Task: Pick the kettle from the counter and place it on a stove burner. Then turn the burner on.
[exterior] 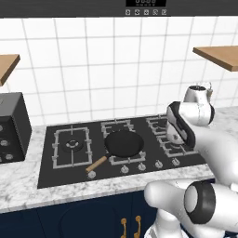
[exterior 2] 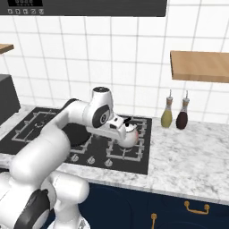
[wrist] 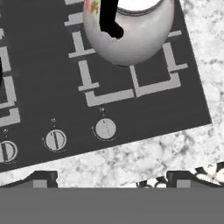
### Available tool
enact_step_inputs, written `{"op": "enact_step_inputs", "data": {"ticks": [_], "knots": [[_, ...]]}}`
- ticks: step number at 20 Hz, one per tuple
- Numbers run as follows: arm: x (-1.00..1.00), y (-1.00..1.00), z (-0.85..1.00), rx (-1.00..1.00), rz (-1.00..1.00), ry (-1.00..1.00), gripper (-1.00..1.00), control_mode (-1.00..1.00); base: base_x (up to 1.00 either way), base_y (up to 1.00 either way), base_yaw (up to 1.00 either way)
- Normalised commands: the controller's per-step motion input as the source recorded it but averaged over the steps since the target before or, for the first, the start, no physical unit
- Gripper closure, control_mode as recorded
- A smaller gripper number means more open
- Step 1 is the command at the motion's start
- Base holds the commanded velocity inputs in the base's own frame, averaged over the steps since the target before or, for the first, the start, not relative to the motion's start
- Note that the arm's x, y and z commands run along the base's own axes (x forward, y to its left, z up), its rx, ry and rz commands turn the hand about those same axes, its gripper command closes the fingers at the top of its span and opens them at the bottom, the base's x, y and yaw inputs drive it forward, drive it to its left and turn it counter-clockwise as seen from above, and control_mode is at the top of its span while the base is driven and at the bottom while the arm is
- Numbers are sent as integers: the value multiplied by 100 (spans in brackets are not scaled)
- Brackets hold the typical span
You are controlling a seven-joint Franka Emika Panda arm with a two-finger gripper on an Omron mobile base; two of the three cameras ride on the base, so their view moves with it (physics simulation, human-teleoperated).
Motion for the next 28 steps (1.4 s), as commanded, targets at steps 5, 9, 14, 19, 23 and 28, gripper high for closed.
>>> {"op": "enact_step_inputs", "data": {"ticks": [5,9,14,19,23,28], "knots": [[34,-1,-82,6,18,13,-100,-100,0,0,0],[32,-7,-50,6,10,0,-100,-100,0,0,0],[1,-9,-40,0,2,0,-100,-100,0,0,0],[9,0,-46,0,0,0,-100,-100,0,0,0],[0,0,-27,0,0,0,-100,-100,0,0,0],[1,0,-31,0,0,0,-100,-100,0,0,0]]}}
